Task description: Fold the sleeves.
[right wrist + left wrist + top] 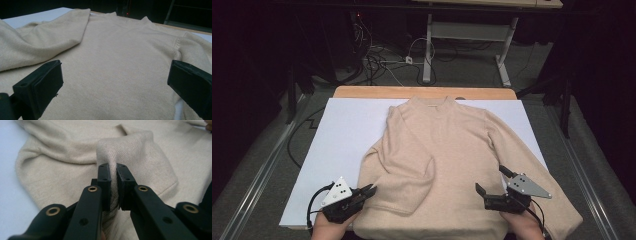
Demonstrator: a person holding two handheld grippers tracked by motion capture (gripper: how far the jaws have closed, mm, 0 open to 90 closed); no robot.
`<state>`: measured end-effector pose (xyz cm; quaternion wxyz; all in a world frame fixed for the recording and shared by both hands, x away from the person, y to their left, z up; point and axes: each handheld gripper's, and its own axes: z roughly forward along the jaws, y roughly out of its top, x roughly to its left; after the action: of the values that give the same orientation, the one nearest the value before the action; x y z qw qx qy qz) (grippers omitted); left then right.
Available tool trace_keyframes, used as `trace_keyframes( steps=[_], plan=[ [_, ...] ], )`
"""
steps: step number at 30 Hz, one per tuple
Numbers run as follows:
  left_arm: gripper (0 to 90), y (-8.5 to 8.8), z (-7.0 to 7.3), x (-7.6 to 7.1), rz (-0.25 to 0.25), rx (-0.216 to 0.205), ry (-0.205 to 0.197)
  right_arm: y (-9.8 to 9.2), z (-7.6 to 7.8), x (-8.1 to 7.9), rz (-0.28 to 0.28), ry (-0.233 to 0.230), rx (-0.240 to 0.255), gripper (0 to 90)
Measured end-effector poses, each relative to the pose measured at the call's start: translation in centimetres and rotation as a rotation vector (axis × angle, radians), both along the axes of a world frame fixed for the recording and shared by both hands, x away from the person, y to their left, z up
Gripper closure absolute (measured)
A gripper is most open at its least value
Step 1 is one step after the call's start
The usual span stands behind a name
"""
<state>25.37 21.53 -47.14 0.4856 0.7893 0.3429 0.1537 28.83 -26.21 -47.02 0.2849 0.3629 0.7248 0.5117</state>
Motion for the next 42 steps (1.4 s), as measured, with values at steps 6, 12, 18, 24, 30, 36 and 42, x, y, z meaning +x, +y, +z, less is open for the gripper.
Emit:
trace_keyframes(
  steps=[6, 12, 18, 24, 30, 36, 42],
  plan=[
    [80.6, -0.5, 0.4, -0.3, -0.011, -0.032, -0.008, 0.0, 0.1, 0.0, -0.003, -0.006, 0.001, 1.4],
    [80.6, -1.8, 1.7, -0.8, -0.052, -0.026, -0.032, -0.2, 0.2, -0.1, -0.017, -0.010, 0.006, 1.6],
    [80.6, -3.7, 3.1, -0.4, -0.100, 0.004, -0.054, -0.3, 0.2, -0.3, -0.019, -0.011, 0.002, 1.6],
    [80.6, -6.1, 3.5, 0.6, -0.159, 0.004, -0.052, -0.5, 0.3, -0.4, -0.025, -0.015, 0.008, 1.6],
    [80.6, -8.7, 3.4, 1.5, -0.215, -0.014, -0.046, -0.6, 0.2, -0.3, -0.027, -0.011, 0.008, 1.6],
    [80.5, -11.6, 3.0, 2.1, -0.277, -0.018, -0.035, -0.6, 0.3, -0.3, -0.028, -0.012, 0.011, 1.6],
    [80.5, -14.4, 2.1, 2.2, -0.345, -0.009, -0.006, -0.6, 0.3, -0.4, -0.026, -0.013, 0.011, 1.6]
  ],
)
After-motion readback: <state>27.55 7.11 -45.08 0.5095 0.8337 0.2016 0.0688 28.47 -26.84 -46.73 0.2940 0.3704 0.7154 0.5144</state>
